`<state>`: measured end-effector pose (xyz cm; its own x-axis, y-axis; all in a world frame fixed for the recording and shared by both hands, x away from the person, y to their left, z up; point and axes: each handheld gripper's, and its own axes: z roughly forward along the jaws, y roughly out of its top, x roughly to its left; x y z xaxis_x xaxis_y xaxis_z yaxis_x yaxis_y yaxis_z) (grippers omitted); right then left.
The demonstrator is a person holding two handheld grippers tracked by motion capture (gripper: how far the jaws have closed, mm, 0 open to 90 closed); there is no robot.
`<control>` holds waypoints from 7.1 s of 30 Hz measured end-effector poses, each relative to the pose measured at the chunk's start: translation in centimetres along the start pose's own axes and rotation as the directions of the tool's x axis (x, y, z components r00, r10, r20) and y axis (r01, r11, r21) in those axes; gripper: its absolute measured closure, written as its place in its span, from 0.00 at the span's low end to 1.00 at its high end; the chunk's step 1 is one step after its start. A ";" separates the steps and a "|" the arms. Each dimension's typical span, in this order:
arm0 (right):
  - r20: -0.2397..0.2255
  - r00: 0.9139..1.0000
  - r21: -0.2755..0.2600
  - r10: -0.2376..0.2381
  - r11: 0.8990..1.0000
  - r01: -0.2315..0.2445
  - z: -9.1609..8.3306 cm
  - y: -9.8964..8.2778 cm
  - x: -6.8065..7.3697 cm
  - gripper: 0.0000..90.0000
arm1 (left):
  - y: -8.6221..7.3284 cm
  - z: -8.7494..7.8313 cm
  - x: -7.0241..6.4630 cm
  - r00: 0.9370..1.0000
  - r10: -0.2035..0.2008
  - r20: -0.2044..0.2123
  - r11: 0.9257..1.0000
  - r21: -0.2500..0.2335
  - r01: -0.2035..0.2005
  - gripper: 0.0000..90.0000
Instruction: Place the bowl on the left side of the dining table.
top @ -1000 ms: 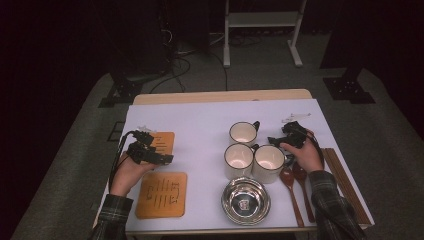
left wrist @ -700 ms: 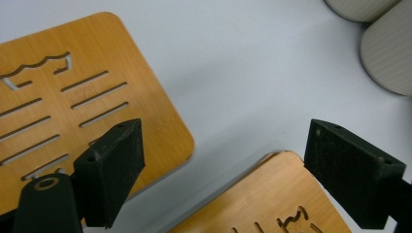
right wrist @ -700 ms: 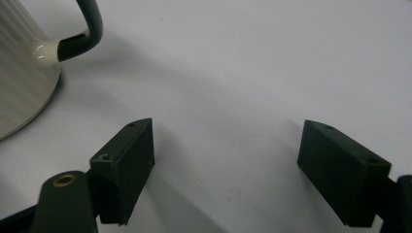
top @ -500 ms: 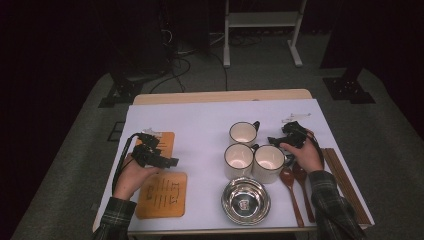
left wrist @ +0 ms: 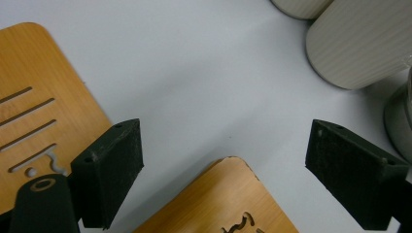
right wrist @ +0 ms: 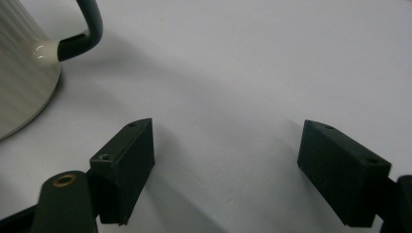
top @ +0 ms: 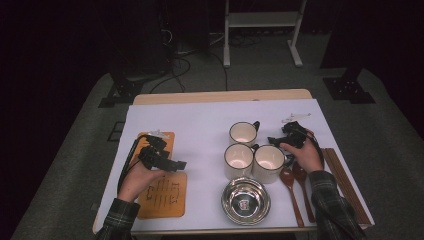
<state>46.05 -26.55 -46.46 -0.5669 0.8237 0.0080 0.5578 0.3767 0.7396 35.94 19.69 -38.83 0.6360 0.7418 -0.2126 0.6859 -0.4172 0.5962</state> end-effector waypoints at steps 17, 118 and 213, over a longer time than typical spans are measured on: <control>0.000 1.000 0.000 0.000 1.000 0.000 0.0 0.0 0.0 0.21 | 0.3 0.8 -2.0 0.999 0.045 0.007 0.999 0.002 -0.045 0.11; 0.002 1.000 0.000 -0.001 1.000 0.001 0.0 0.0 0.0 0.21 | 1.4 7.5 -13.0 0.973 0.212 0.086 0.964 0.147 -0.223 0.15; 0.003 1.000 0.000 -0.001 1.000 0.001 0.0 0.0 0.0 0.21 | 2.3 7.0 -13.2 0.970 0.139 0.200 0.965 0.191 -0.178 0.92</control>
<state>46.02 -26.52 -46.46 -0.5660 0.8244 0.0056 0.5569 0.3773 0.7399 31.59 5.27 -40.07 0.7832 0.5561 -0.2781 0.6164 -0.6354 0.4651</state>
